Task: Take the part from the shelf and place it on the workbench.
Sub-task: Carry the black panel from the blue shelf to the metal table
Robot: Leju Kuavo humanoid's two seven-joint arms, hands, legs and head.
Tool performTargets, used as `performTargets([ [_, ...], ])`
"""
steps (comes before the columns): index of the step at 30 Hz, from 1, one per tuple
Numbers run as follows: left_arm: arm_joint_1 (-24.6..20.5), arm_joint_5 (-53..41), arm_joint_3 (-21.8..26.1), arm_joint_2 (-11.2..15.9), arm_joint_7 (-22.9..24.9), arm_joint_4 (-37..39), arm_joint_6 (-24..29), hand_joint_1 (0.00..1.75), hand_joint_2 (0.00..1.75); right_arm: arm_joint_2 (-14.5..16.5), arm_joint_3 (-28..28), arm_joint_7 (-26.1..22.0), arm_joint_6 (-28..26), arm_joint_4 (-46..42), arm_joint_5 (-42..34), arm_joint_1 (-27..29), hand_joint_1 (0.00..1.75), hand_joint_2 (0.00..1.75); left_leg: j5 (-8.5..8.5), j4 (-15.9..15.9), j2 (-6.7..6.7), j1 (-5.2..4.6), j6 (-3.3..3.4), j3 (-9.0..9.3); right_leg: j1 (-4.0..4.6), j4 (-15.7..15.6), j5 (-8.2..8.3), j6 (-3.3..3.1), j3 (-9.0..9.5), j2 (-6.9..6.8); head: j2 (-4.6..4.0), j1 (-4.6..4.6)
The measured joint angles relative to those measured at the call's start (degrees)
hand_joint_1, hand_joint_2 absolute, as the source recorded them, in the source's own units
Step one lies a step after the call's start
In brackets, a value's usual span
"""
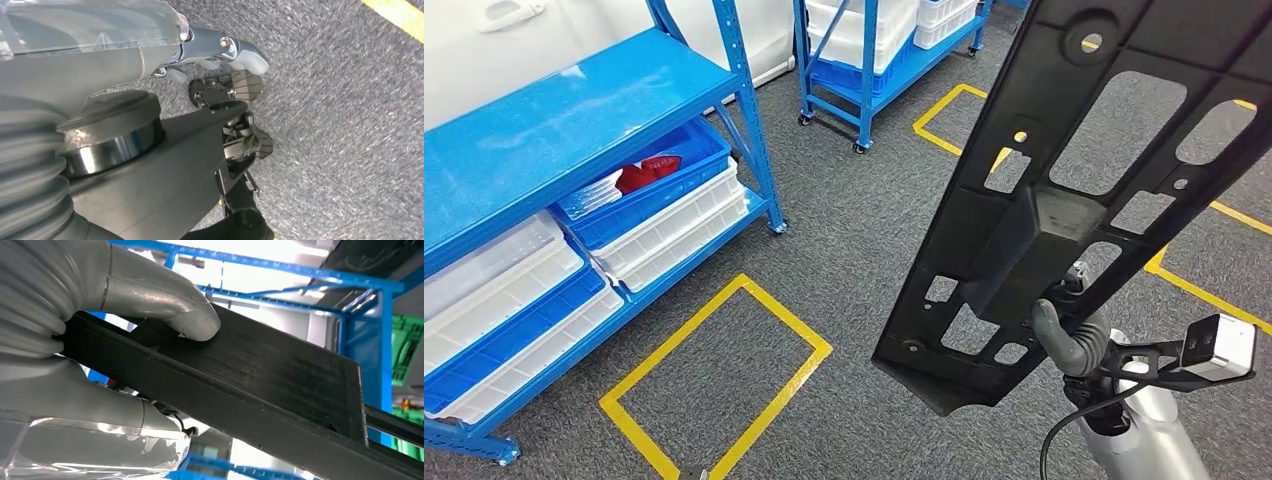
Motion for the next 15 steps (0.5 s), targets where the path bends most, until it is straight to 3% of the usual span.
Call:
performTargets([
  [1, -0.05, 0.02, 0.02, 0.00, -0.01, 0.00, 0.00, 0.00, 1.75, 0.03, -0.01, 0.09, 0.04, -0.02, 0.14, 0.01, 1.75, 1.75, -0.23, 0.11, 0.11, 0.12, -0.35, 0.07, -0.07, -0.11, 0.09, -0.36, -0.01, 0.59, 0.00, -0.01],
  [3, -0.15, 0.09, 0.07, -0.01, -0.12, -0.01, 0.00, 0.00, 1.75, 0.10, -0.05, 0.23, 0.27, -0.07, 0.31, -0.14, 1.75, 1.75, -2.26, 2.79, -1.78, 0.41, -0.87, -0.91, -0.28, -0.41, 0.36, -1.12, 0.06, 1.70, -0.01, -0.01],
  [5, -0.10, 0.15, 0.20, 0.00, -0.32, 0.01, 0.01, 0.00, 1.75, 0.32, -0.05, 0.34, 0.56, -0.11, 0.41, -0.32, 1.75, 1.75, -6.21, 10.29, -4.74, 0.58, -1.09, -4.31, -0.27, -0.49, 0.53, -1.60, -0.02, 2.83, -0.01, -0.01],
  [6, -0.03, 0.16, 0.27, 0.01, -0.38, 0.01, 0.05, 0.00, 1.75, 0.47, -0.04, 0.37, 0.63, -0.11, 0.58, -0.34, 1.75, 1.75, -7.73, 14.37, -5.45, 0.58, -1.10, -6.31, -0.16, -0.48, 0.57, -1.72, -0.10, 3.53, -0.01, -0.01],
  [7, 0.03, 0.16, 0.32, 0.02, -0.40, 0.02, 0.11, 0.00, 1.75, 0.63, -0.03, 0.39, 0.63, -0.11, 0.80, -0.33, 1.75, 1.75, -8.31, 17.09, -5.76, 0.55, -1.06, -7.72, -0.05, -0.45, 0.60, -1.79, -0.15, 4.29, 0.00, -0.01],
  [8, 0.05, 0.16, 0.35, 0.03, -0.39, 0.02, 0.18, 0.00, 1.75, 0.75, -0.06, 0.38, 0.61, -0.13, 1.06, -0.29, 1.75, 1.75, -7.65, 17.53, -5.89, 0.53, -0.91, -8.10, 0.04, -0.40, 0.62, -1.81, -0.16, 5.10, 0.00, -0.01],
  [10, 0.00, 0.12, 0.40, 0.05, -0.38, 0.01, 0.26, 0.00, 1.75, 0.85, -0.21, 0.34, 0.57, -0.38, 1.43, -0.21, 1.75, 1.75, -3.62, 11.76, -6.58, 0.51, -0.39, -5.71, 0.16, -0.23, 0.64, -1.75, -0.13, 6.73, 0.00, -0.01],
  [12, 0.00, 0.04, 0.50, 0.13, -0.33, 0.01, 0.26, 0.00, 1.75, 0.91, -0.38, 0.27, 0.61, -0.82, 1.52, -0.04, 1.75, 1.75, -0.44, 4.08, -9.10, 0.58, 0.20, -2.38, 0.22, 0.04, 0.69, -1.39, -0.32, 8.24, 0.00, -0.01],
  [14, 0.06, -0.03, 0.61, 0.20, -0.24, 0.02, 0.25, 0.00, 1.75, 0.94, -0.55, 0.21, 0.66, -1.22, 1.56, 0.46, 1.75, 1.75, 0.07, 1.15, -10.51, 0.50, 0.54, -1.14, 0.04, 0.10, 0.92, -0.64, -0.72, 9.53, 0.00, -0.01],
  [15, 0.07, -0.04, 0.64, 0.20, -0.20, 0.02, 0.25, 0.00, 1.75, 0.95, -0.67, 0.21, 0.67, -1.39, 1.60, 0.84, 1.75, 1.75, 0.15, 0.91, -9.98, 0.42, 0.72, -1.03, -0.08, -0.02, 1.10, -0.17, -0.89, 10.21, 0.00, -0.01],
])
